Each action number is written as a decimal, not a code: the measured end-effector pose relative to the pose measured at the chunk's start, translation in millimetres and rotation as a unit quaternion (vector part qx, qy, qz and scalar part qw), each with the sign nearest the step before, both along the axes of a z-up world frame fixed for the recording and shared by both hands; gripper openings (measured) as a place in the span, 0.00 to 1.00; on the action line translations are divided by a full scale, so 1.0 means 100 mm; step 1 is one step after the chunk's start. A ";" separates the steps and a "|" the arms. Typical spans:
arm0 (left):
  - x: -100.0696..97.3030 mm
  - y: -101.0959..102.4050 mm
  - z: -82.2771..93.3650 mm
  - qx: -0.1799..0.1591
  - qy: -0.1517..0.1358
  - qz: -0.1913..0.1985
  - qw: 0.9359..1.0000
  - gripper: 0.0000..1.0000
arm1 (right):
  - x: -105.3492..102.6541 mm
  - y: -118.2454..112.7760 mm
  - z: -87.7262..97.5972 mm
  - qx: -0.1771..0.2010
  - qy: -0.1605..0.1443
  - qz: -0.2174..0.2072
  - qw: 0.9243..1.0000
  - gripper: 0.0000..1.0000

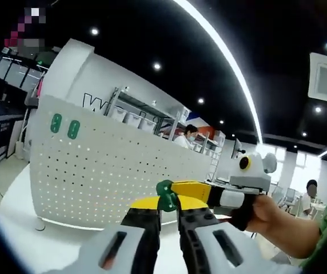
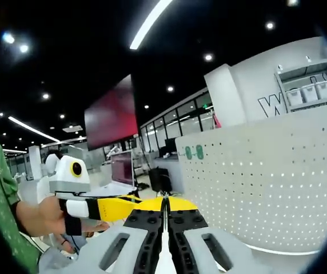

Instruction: Insert the hook assembly into the mounting plate slot until the hook locks in place.

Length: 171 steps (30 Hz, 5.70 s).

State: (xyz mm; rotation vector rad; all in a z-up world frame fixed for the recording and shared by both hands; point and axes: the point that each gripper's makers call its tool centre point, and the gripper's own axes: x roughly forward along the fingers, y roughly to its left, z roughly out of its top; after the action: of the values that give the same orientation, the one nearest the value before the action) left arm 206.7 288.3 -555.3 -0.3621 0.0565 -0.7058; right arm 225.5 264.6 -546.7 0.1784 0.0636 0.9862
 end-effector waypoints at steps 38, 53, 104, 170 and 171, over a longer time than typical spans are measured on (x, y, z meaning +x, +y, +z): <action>-0.05 0.01 0.01 0.293 -0.173 0.071 0.937 0.05 | -0.05 0.03 -0.06 -0.007 0.014 0.009 1.000 0.00; 0.03 0.04 -0.03 0.254 -0.145 0.074 0.953 0.06 | -0.14 0.16 -0.03 -0.011 0.007 0.021 1.000 0.00; 0.11 0.05 -0.08 0.168 -0.078 0.081 0.979 0.04 | -0.12 -0.33 0.04 -0.114 -0.053 -0.063 0.990 0.15; 1.78 0.55 0.56 0.170 -0.096 0.272 0.942 0.04 | -0.22 -1.16 0.50 -0.153 -0.087 -0.132 0.976 0.57; 1.80 0.54 0.55 0.172 -0.097 0.272 0.942 0.04 | -0.23 -1.16 0.50 -0.155 -0.087 -0.130 0.975 0.58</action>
State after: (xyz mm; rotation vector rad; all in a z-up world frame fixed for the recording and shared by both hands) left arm 386.8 342.4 -499.9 0.0362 -0.1051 -0.1699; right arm 202.8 149.0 -496.9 -0.1838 0.0314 0.7166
